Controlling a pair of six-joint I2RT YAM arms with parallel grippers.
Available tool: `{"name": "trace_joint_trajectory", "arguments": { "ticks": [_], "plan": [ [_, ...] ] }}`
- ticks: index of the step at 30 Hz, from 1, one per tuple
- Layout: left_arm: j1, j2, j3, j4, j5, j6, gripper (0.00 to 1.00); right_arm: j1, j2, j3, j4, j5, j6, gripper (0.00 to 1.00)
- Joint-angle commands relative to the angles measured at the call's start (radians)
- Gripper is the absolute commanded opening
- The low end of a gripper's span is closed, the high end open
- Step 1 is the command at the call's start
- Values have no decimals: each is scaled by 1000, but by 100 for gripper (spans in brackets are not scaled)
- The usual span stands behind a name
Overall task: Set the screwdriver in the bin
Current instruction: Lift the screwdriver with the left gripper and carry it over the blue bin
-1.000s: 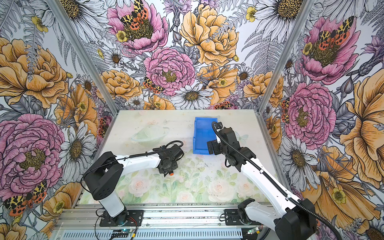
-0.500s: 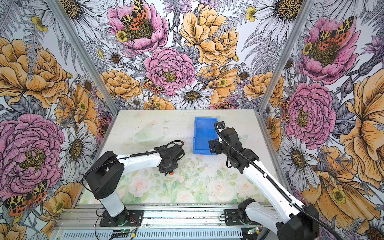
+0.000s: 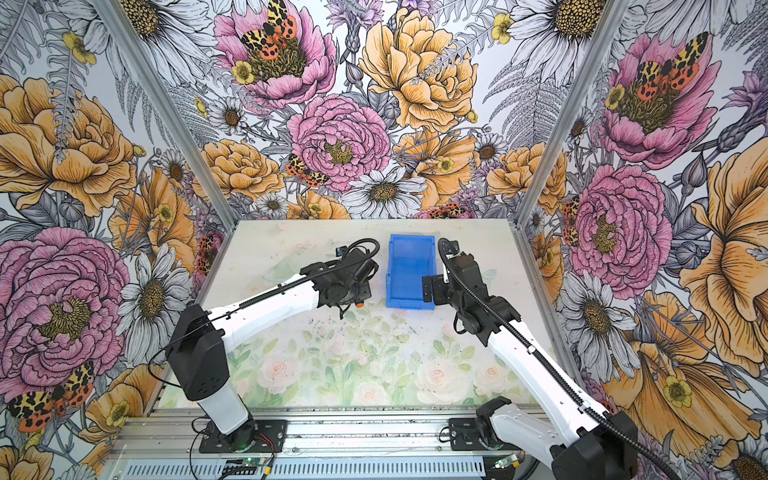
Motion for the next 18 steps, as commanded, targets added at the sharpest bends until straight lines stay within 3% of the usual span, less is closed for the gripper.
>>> {"name": "trace_joint_trajectory", "arguments": {
  "ticks": [1,9,18],
  "plan": [
    [29,63,119,13,18,133,9,-20,-19,16,17,-41,64,99],
    [28,243,314,108,150,205,9,-46,-50,-4,15,61,79,99],
    [-14,384,469,116,201,212,8,-77,-33,-38,15,127,113,98]
  ]
}}
